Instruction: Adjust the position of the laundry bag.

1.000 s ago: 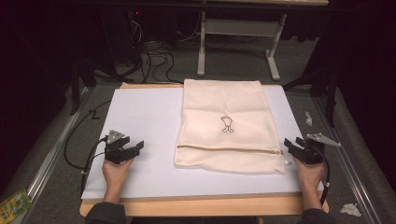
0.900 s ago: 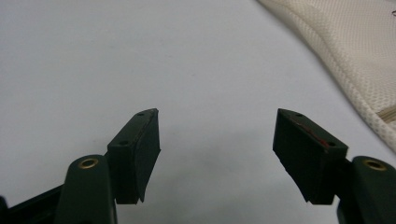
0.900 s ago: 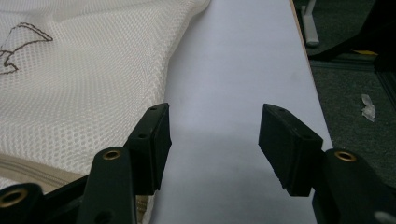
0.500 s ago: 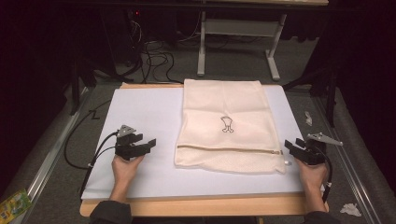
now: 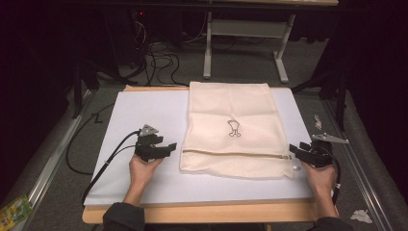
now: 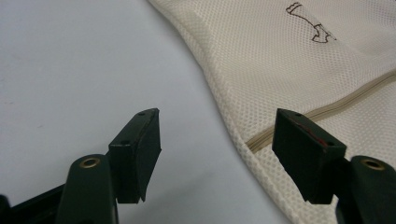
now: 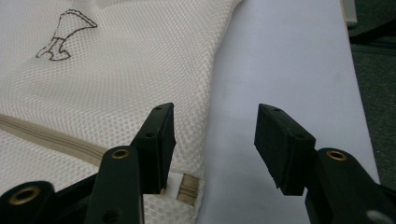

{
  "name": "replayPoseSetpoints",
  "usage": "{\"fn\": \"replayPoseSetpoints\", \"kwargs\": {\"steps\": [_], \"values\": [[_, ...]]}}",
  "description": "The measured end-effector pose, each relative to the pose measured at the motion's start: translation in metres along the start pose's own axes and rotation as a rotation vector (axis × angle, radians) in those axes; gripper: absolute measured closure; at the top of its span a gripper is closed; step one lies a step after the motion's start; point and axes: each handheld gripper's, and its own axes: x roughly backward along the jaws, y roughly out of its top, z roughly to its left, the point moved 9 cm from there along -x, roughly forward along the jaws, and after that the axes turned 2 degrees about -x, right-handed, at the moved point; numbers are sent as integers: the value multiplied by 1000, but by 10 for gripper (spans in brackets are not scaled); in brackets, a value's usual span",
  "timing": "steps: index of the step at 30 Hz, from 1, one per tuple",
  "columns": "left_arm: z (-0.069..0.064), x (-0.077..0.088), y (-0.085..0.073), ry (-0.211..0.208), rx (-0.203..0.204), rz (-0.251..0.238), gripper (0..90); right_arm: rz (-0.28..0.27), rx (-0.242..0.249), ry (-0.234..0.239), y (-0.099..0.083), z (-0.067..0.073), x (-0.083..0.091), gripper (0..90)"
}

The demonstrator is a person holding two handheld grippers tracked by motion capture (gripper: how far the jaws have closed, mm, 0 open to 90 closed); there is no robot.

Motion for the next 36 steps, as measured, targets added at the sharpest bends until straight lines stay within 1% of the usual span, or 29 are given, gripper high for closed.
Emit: {"fn": "replayPoseSetpoints", "kwargs": {"steps": [2,3,5,6,9,13,14,19,20,21,22,23,24,29,30,33,36], "values": [[-4,-4,4,2,-3,6,329,23,-5,14,2,3,0,496],[-7,-7,5,-4,-3,13,330,31,-2,17,3,4,-1,502],[-11,-12,7,-2,-13,26,329,51,5,22,4,7,-2,503],[-14,-14,9,-10,-14,31,332,61,4,26,4,8,-3,503],[-21,-21,12,-15,-22,53,337,109,2,31,3,11,-7,498],[-24,-31,17,-13,-22,79,343,153,17,20,3,14,-12,498],[-25,-33,18,-18,-17,82,344,161,16,21,3,15,-13,498],[-30,-48,19,-2,-25,130,354,199,18,13,2,18,-19,502],[-31,-50,19,-12,-13,132,354,205,17,16,2,19,-20,504],[-32,-52,20,-13,1,130,354,208,16,17,3,20,-21,505],[-32,-52,20,-13,1,130,354,212,16,15,4,20,-21,505],[-30,-56,20,-10,17,132,354,214,16,12,5,20,-22,505],[-30,-58,20,-8,24,135,354,220,15,13,5,20,-22,505],[-28,-65,16,3,35,157,352,238,17,5,8,21,-26,504],[-28,-68,13,-2,45,171,346,259,15,-2,7,20,-30,503],[-29,-74,10,-3,50,185,344,274,9,-3,6,20,-33,504],[-30,-78,10,3,60,187,333,287,6,-2,5,19,-36,508]]}}
